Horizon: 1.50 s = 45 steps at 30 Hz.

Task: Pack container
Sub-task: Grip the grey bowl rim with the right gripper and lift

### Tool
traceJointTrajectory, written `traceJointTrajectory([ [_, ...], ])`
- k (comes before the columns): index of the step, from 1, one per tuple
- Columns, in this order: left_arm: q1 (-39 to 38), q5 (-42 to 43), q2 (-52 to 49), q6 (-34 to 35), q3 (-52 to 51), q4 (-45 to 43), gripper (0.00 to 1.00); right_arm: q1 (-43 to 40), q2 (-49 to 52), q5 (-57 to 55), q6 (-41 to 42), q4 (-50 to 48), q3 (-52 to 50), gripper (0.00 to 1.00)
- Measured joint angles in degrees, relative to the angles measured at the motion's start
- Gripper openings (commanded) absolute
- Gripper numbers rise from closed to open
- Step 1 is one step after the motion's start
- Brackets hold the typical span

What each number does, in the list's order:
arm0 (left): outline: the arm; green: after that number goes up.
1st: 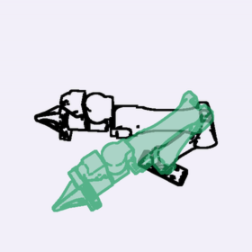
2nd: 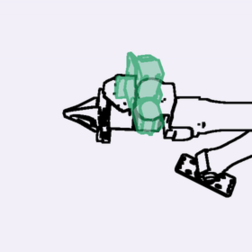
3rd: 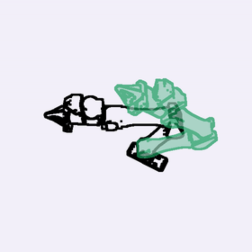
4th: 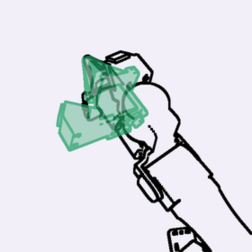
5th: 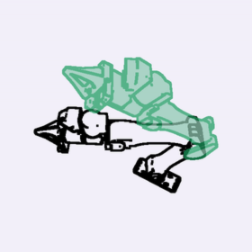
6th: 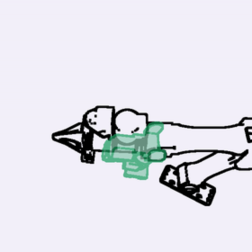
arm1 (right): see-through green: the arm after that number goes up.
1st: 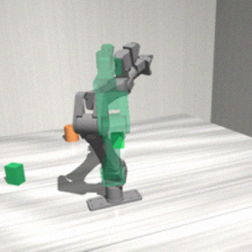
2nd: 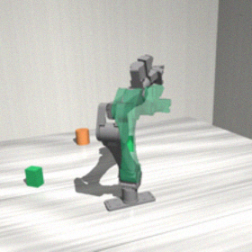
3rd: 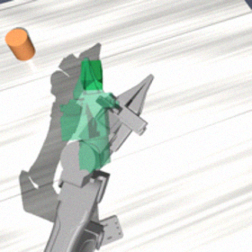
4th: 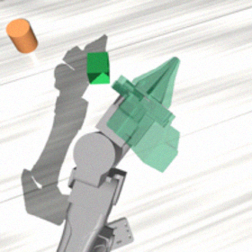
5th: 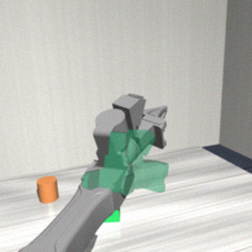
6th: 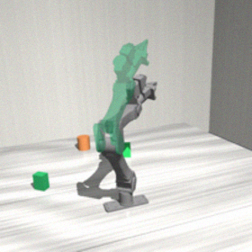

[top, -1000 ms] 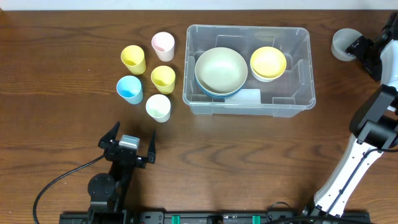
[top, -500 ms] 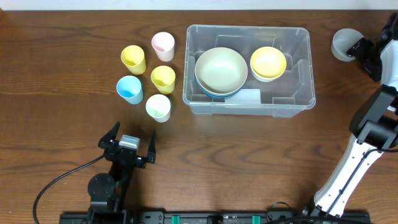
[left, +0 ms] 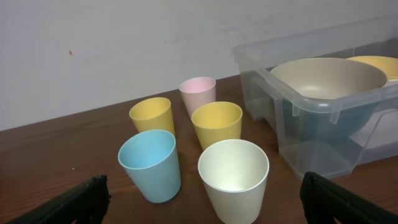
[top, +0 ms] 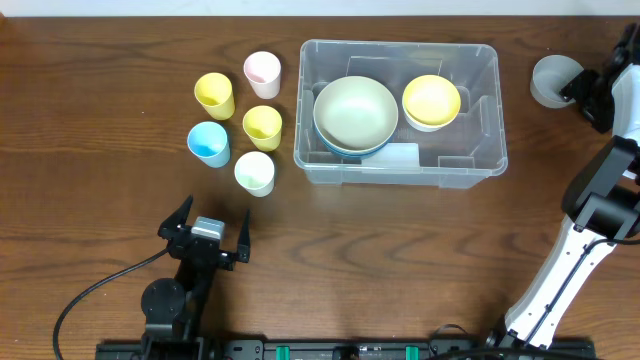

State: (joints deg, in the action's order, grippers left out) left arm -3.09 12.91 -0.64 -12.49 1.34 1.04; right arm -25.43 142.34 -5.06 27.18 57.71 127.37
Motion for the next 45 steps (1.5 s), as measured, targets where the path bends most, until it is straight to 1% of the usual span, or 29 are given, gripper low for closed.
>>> traceJointTrajectory([
  [2, 0.0, 0.0, 0.0, 0.02, 0.0, 0.0, 0.98, 0.0, 0.0, 0.0, -0.04, 0.0, 0.0, 0.68],
  [6, 0.0, 0.0, 0.0, 0.0, 0.0, 0.0, 0.98, 0.0, 0.02, -0.07, 0.39, 0.22, 0.0, 0.51],
  [9, 0.0, 0.0, 0.0, 0.02, 0.0, 0.0, 0.98, -0.02, 0.33, -0.13, 0.94, 0.66, 0.0, 0.43],
  [11, 0.0, 0.0, 0.0, 0.0, 0.0, 0.02, 0.98, -0.07, 0.76, -0.15, 1.07, 0.96, 0.0, 0.34],
  [15, 0.0, 0.0, 0.0, 0.0, 0.0, 0.02, 0.98, -0.17, 1.86, -0.17, 1.46, 1.38, 0.0, 0.27],
  [21, 0.0, 0.0, 0.0, 0.02, 0.0, 0.02, 0.98, -0.39, 2.03, -0.17, 1.62, 1.62, 0.0, 0.09],
  [24, 0.0, 0.0, 0.0, 0.0, 0.0, 0.02, 0.98, -0.39, 2.03, 0.02, 2.03, 1.33, 0.04, 0.03],
  [25, 0.0, 0.0, 0.0, 0.02, 0.0, 0.02, 0.98, -0.39, 2.03, 0.13, 2.05, 1.33, 0.11, 0.01],
  [29, 0.0, 0.0, 0.0, 0.0, 0.0, 0.02, 0.98, -0.59, 2.01, 0.92, 2.38, 2.69, 1.05, 0.01],
  [34, 0.0, 0.0, 0.0, 0.0, 0.0, 0.02, 0.98, -0.61, 2.29, 0.66, 2.32, 9.75, 5.62, 0.01],
  [36, 0.0, 0.0, 0.0, 0.02, 0.0, 0.02, 0.98, -0.61, 2.73, 0.85, 2.29, 13.27, 10.01, 0.01],
  [39, 0.0, 0.0, 0.0, 0.0, 0.0, 0.0, 0.98, -0.63, 3.39, 3.98, 2.21, 17.73, 19.5, 0.01],
  [45, 0.0, 0.0, 0.0, 0.0, 0.0, 0.0, 0.98, -0.5, 3.28, 17.68, 2.14, 25.81, 40.81, 0.01],
])
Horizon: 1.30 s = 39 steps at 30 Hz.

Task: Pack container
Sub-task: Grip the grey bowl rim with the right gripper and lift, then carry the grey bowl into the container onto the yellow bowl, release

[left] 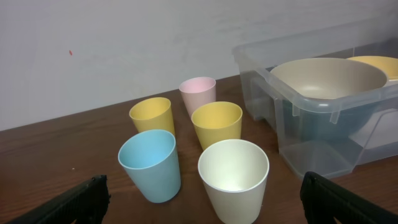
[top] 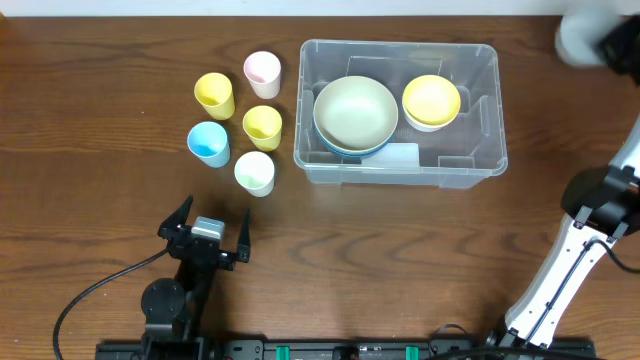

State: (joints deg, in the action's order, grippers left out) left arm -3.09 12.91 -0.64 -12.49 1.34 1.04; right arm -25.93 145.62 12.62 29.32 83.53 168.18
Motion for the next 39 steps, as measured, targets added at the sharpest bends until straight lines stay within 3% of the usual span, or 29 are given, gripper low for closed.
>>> traceJointTrajectory([
  [4, 0.0, 0.0, 0.0, 0.02, 0.0, 0.02, 0.98, 2.08, -0.09, 7.28, -1.29, 6.51, 9.03, 0.01],
  [10, 0.0, 0.0, 0.0, 0.0, 0.0, 0.02, 0.98, 10.86, -0.26, 9.07, -7.39, 13.35, 10.6, 0.01],
  [20, 0.0, 0.0, 0.0, 0.02, 0.0, 0.0, 0.98, 25.03, -0.26, 1.16, -12.66, 13.6, 4.66, 0.01],
  [39, 0.0, 0.0, 0.0, 0.0, 0.0, 0.0, 0.98, 26.34, -0.26, -6.1, -13.31, 10.14, -14.32, 0.01],
])
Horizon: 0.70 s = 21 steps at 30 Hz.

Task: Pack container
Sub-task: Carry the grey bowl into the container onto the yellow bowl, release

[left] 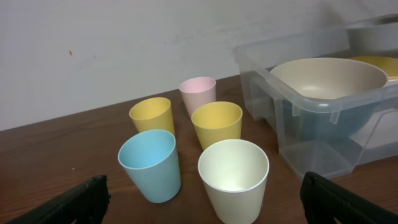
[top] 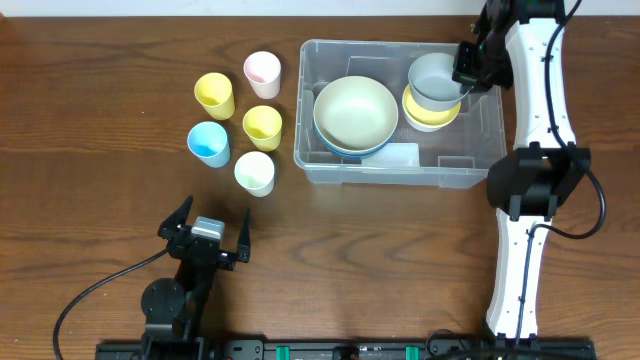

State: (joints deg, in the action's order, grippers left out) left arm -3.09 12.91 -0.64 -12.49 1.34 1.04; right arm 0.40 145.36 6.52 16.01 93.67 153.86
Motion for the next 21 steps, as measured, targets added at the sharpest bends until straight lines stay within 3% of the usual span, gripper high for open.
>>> traceJointTrajectory([
  [21, 0.0, 0.0, 0.0, 0.0, 0.0, 0.0, 0.98, 0.0, 0.0, -0.37, -0.2, -5.51, -4.79, 0.14],
])
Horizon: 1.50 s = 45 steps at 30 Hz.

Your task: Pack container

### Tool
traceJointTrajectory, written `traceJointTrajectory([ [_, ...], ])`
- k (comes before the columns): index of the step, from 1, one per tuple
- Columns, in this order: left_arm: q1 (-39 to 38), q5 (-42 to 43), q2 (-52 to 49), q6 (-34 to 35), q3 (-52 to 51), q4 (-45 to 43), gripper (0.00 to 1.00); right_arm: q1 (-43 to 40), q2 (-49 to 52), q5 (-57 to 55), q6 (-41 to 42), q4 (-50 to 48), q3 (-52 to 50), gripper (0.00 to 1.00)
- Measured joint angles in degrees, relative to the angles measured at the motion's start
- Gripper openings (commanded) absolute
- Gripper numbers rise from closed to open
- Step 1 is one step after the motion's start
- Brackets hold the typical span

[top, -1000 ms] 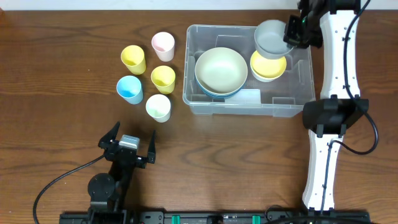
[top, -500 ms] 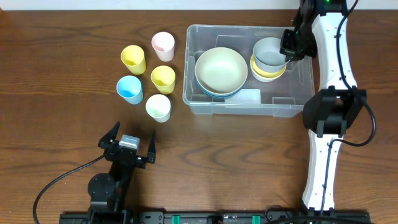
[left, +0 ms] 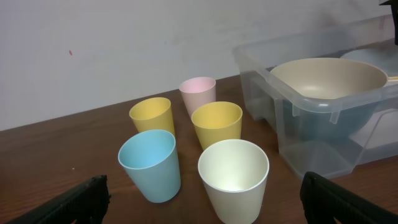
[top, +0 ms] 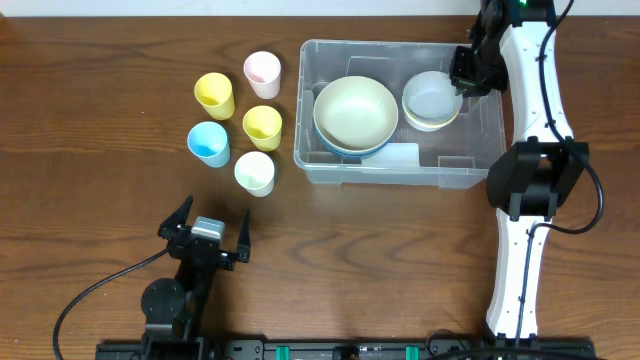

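Observation:
The clear plastic container (top: 480, 160) holds a large beige bowl (top: 355, 112) stacked on a blue one. Beside it, a pale grey bowl (top: 432, 98) sits nested on a yellow bowl. My right gripper (top: 467, 70) reaches in from the far side, shut on the grey bowl's right rim. To the container's left stand several cups: two yellow (top: 214, 94) (top: 262, 125), pink (top: 262, 70), blue (top: 208, 142) and cream (top: 254, 171). My left gripper (top: 205, 235) rests open near the front edge, facing the cream cup (left: 233, 177) and blue cup (left: 149, 163).
The right arm's white links (top: 530, 100) run along the container's right side down to its base at the front right. The left arm's cable (top: 90, 290) loops over the table at the front left. A white wall (left: 124, 43) stands behind the table.
The grey bowl in my right gripper was above the yellow bowl and now sits lower, nested on it. The left arm has not moved.
My right gripper was on the grey bowl on the table right of the container. Then it held the bowl high at the far right. Later the bowl was over the yellow bowl inside the container, and now rests on it. The left gripper stayed open throughout.

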State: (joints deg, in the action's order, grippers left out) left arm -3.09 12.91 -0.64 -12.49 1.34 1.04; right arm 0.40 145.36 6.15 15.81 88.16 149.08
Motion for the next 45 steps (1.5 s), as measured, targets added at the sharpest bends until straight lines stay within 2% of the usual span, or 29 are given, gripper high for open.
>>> traceJointTrajectory([
  [5, 0.0, 0.0, 0.0, 0.02, 0.0, 0.02, 0.98, 0.0, 0.0, -0.02, 0.0, -0.2, 0.0, 0.15],
  [8, 0.0, 0.0, 0.0, 0.02, 0.0, 0.0, 0.98, 0.0, 0.0, 0.0, 0.02, -0.46, 0.0, 0.34],
  [13, 0.0, 0.0, 0.0, 0.02, 0.0, 0.0, 0.98, 0.0, 0.0, 0.94, -0.68, -0.61, 0.0, 0.56],
  [21, 0.0, 0.0, 0.0, 0.0, 0.0, 0.02, 0.98, 0.0, -0.61, 4.76, -1.33, 0.7, 3.37, 0.68],
  [23, 0.0, 0.0, 0.0, 0.0, 0.0, 0.02, 0.98, 0.0, -2.1, 5.27, -1.29, 1.11, 5.01, 0.74],
  [27, 0.0, 0.0, 0.0, 0.02, 0.0, 0.0, 0.98, -0.02, -8.79, 5.75, -1.18, 3.5, 8.33, 0.99],
  [34, 0.0, 0.0, 0.0, 0.0, 0.0, 0.0, 0.98, -1.81, -27.36, 0.66, -0.15, 8.72, 10.99, 0.99],
  [39, 0.0, 0.0, 0.0, 0.0, 0.0, 0.0, 0.98, -5.03, -35.12, -0.87, 1.14, 8.9, 9.86, 0.99],
  [42, 0.0, 0.0, 0.0, 0.0, 0.0, 0.02, 0.98, -5.44, -40.11, -1.75, 1.6, 8.87, 3.1, 0.99],
  [45, 0.0, 0.0, 0.0, 0.0, 0.0, 0.02, 0.98, -5.46, -46.12, -5.07, 2.75, 8.74, -8.35, 0.99],
])
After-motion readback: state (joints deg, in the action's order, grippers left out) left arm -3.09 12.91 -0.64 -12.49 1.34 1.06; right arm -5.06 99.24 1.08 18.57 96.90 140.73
